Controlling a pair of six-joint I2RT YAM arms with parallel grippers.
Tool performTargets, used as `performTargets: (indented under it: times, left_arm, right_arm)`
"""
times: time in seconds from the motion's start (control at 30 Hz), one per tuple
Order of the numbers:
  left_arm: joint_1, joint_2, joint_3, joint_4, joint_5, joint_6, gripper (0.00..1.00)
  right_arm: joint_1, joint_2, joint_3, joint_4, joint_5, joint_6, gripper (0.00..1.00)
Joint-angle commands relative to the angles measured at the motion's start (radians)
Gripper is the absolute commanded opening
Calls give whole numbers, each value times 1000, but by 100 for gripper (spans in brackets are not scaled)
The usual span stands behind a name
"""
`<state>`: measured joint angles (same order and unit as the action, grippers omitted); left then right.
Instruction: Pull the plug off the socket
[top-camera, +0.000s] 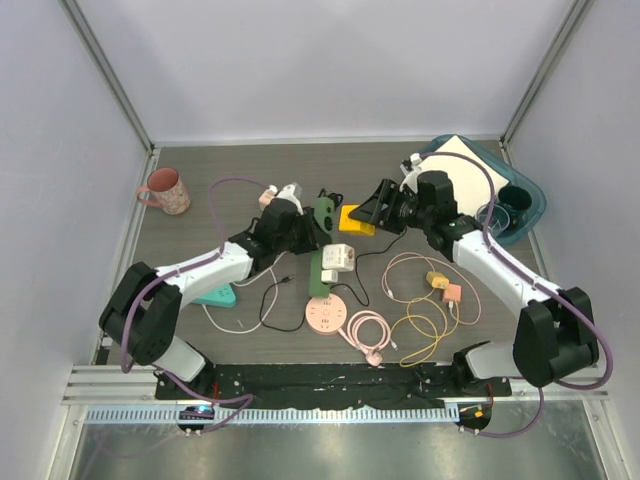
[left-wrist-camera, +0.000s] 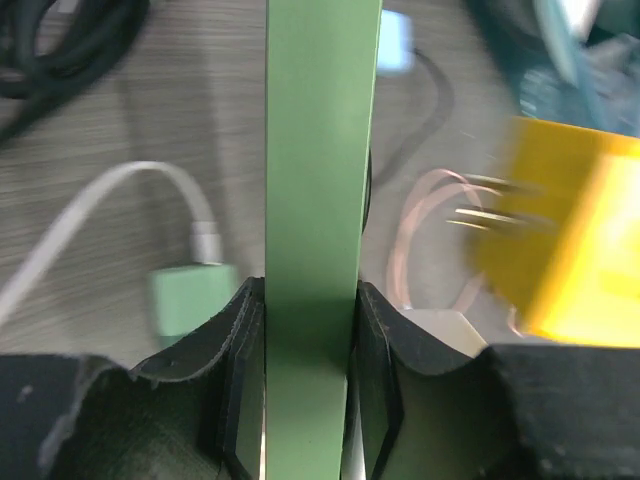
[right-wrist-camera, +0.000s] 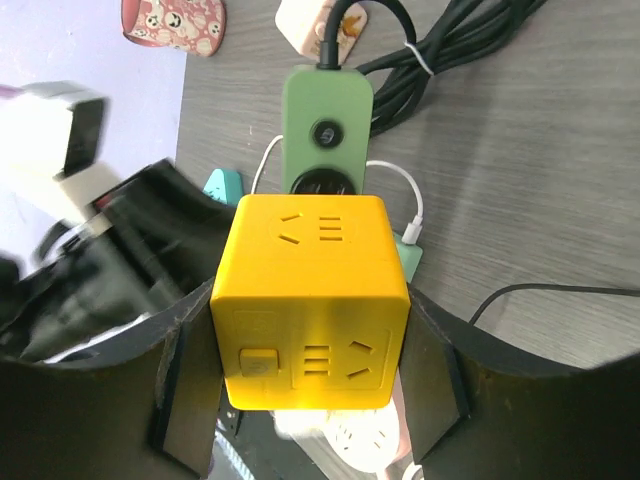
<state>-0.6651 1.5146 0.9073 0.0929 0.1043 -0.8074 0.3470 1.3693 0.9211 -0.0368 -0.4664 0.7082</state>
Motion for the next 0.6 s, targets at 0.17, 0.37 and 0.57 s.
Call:
performTargets:
  times: [0.17, 0.37, 0.57]
  left_arm:
    - [88, 42, 15, -108, -253, -6, 0]
    - [88, -5, 33, -116, -222, 13, 0]
    - [88, -102, 80, -176, -195, 59, 0]
  right_arm:
    - [-6, -89, 104, -37, 29, -112, 1]
    - [-36, 66, 191, 34, 21, -101, 1]
    - [-43, 267, 335, 112, 58, -72, 1]
